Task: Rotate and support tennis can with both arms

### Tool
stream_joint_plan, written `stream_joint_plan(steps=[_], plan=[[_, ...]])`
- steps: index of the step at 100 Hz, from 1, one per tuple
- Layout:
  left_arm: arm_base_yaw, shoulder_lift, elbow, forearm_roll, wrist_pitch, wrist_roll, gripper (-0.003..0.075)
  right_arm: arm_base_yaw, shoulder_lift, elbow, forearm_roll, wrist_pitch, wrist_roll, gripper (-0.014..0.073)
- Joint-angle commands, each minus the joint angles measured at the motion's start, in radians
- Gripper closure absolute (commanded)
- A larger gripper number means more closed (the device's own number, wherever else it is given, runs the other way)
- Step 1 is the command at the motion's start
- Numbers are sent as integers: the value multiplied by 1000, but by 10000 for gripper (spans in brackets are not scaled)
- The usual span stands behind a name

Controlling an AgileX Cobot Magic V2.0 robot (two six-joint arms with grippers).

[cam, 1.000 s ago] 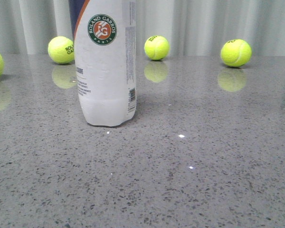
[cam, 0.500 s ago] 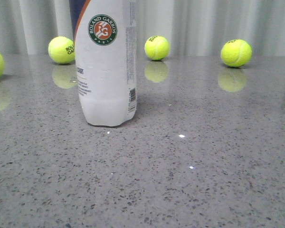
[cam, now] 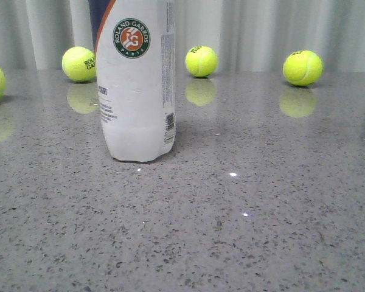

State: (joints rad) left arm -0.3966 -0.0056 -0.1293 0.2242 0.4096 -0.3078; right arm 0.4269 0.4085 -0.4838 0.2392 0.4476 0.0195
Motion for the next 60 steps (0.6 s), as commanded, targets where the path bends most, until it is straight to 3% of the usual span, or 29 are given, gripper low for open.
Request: stream_joint_plan(steps=[1, 12, 21, 33, 50, 60], plan=[[86, -38, 25, -138, -220, 169, 741, -5, 4, -25, -3, -63, -5, 651], [195, -38, 111, -146, -451, 198, 741, -5, 4, -25, -3, -63, -5, 651], [255, -38, 177, -175, -536, 198, 741, -5, 4, -25, -3, -63, -5, 651], [304, -38, 175, -196, -403, 198, 741, -5, 4, -25, -3, -62, -5, 651], [321, -38, 175, -273, -379, 332, 741, -5, 4, -25, -3, -62, -5, 651], [321, -38, 175, -294, -352, 334, 741, -5, 4, -25, -3, -62, -5, 651]])
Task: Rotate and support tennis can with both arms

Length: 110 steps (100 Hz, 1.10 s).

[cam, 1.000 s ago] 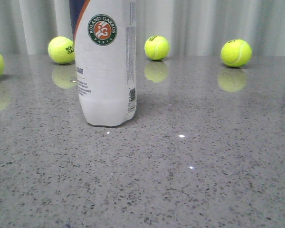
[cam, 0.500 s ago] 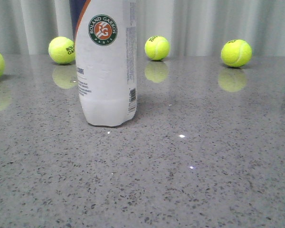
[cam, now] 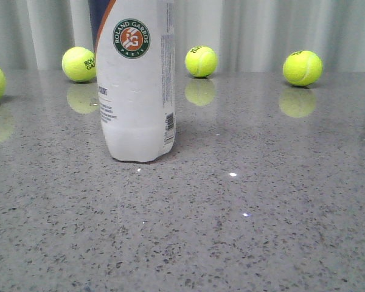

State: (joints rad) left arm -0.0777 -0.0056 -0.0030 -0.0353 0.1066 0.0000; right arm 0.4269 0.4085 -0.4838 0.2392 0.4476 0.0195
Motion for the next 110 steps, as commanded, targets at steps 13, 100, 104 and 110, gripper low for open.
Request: stream_joint_plan(steps=[13, 100, 104, 110], plan=[[3, -38, 48, -51, -7, 27, 741, -5, 4, -25, -3, -62, -5, 651], [3, -38, 48, -51, 39, 27, 741, -5, 4, -25, -3, -62, -5, 651], [3, -38, 48, -51, 39, 27, 741, -5, 4, -25, -3, -62, -5, 651], [3, -38, 48, -51, 39, 27, 741, -5, 4, -25, -3, -62, -5, 651]])
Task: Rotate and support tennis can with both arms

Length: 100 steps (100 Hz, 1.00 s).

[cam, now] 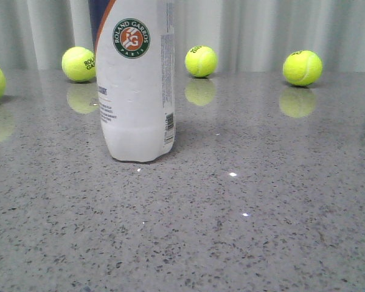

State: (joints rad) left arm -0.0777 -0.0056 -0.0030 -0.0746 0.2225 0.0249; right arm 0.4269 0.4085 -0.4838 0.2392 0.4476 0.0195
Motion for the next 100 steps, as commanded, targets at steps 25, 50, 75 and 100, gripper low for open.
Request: stream_joint_plan(steps=[25, 50, 75, 100], plan=[[3, -38, 48, -12, -77, 2, 741, -17, -6, 7, -3, -85, -5, 651], [3, -38, 48, -12, -77, 2, 741, -215, -118, 219, -3, -472, -5, 651], [3, -38, 48, -12, -77, 2, 741, -347, -270, 498, -104, -777, -9, 651], [3, -38, 48, -12, -77, 2, 741, -365, -317, 492, -154, -666, -9, 651]])
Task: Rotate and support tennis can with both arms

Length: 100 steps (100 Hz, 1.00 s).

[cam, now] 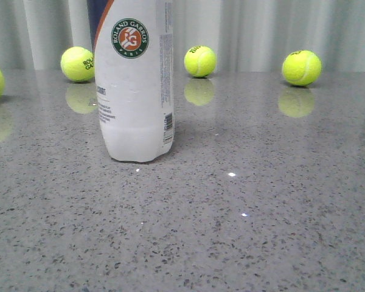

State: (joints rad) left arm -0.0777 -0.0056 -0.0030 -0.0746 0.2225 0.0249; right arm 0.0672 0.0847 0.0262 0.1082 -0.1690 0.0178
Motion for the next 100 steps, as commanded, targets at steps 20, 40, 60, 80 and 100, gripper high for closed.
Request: stream_joint_plan(steps=[20, 40, 60, 80, 100], plan=[[3, -38, 48, -12, -77, 2, 741, -5, -22, -17, -80, 66, -4, 651], [3, -38, 48, -12, -77, 2, 741, -6, -118, -17, -184, 136, 75, 651], [3, -38, 48, -12, -77, 2, 741, -26, -117, -17, -225, 169, 127, 651], [3, -38, 48, -12, -77, 2, 741, -29, -117, -17, -225, 164, 127, 651], [3, -38, 48, -12, -77, 2, 741, -28, -117, -17, -225, 163, 127, 651]])
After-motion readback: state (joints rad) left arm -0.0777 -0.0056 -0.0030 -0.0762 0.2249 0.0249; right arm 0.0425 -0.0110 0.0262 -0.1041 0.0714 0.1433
